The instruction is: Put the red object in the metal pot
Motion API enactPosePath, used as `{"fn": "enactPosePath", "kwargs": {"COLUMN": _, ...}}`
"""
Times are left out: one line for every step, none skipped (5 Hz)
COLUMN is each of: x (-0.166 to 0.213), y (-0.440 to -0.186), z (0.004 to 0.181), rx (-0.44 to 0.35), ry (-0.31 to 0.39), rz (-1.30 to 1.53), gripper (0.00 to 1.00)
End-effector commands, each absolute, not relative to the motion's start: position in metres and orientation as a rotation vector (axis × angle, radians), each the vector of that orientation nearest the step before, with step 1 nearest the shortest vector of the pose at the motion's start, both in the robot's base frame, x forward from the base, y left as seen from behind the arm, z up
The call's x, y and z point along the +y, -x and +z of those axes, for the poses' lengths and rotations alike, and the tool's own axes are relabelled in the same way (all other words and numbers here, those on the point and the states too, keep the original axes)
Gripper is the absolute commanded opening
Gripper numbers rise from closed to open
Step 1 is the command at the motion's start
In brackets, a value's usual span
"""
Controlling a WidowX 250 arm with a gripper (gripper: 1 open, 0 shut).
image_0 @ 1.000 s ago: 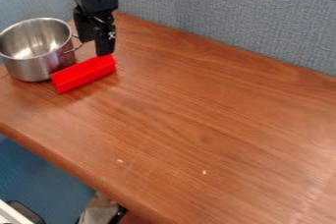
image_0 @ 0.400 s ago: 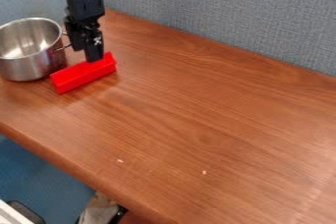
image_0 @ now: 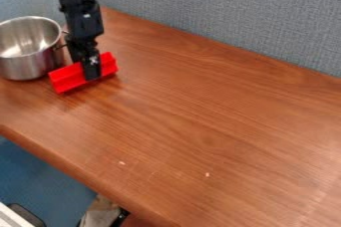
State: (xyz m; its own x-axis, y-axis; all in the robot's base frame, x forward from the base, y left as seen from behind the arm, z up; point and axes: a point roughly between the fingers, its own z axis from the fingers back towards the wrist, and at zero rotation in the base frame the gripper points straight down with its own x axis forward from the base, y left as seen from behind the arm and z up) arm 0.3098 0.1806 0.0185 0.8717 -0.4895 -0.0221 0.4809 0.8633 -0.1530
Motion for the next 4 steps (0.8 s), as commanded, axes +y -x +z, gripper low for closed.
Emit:
{"fn": "enactPosePath", "kwargs": {"x": 0.173, "y": -0.315, "z": 0.045, "rx": -0.016, "ry": 0.092, "rz": -0.593, "gripper": 1.00}}
{"fn": "enactPosePath", "kwargs": {"x": 0.186, "y": -0.308, "z": 0.050, "rx": -0.024, "ry": 0.091, "rz": -0.500, "gripper": 0.00}}
{"fn": "enactPosePath", "kwargs": {"x": 0.199, "y": -0.301, "z": 0.056, "rx": -0.033, "ry": 0.090, "rz": -0.405, "gripper": 0.00}}
{"fn": "enactPosePath", "kwargs": {"x": 0.199, "y": -0.306, "z": 0.053, "rx": -0.049, "ry": 0.097, "rz": -0.358, "gripper": 0.00}}
